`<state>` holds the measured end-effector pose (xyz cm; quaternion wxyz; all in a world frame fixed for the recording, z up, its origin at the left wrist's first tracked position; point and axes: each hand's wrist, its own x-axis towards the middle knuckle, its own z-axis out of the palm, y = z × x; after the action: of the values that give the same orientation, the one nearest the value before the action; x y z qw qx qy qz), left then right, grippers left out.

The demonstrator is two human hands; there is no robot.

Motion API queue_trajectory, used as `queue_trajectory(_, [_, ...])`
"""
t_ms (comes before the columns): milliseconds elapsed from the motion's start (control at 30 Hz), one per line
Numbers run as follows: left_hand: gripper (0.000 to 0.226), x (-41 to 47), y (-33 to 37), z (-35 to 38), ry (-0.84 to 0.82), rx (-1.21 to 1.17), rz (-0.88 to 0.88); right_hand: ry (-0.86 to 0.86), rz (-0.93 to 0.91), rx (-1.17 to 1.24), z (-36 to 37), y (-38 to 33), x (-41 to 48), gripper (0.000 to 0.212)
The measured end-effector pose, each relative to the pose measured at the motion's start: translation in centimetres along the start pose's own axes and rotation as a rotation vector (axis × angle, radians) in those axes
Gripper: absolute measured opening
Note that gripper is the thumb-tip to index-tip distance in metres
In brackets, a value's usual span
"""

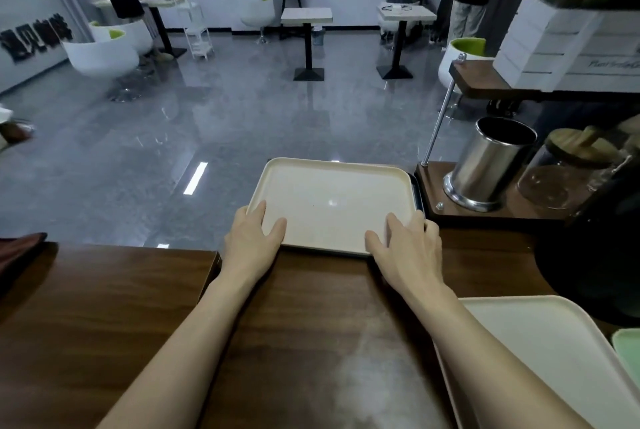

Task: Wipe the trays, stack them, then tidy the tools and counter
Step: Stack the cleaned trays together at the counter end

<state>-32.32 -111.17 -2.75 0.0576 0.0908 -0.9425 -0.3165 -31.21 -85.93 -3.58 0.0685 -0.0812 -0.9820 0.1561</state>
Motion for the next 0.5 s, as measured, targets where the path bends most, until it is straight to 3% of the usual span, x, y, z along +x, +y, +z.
queue_trajectory(100, [0.045, -0.3, -0.1, 0.1, 0.026, 0.006, -0.003, 0.045, -0.004, -0.061, 0.2, 0.5, -0.1, 0.033])
queue_trajectory(367, [0.049, -0.8, -1.4, 0.0, 0.02, 0.021, -0.006, -0.012, -0.124, 0.132, 1.3, 0.4, 1.7, 0.032])
queue_trajectory(500, [0.068, -0.3, -1.8, -0.2, -0.066, 0.081, -0.022, -0.044, -0.141, 0.144, 1.2, 0.9, 2.0, 0.032])
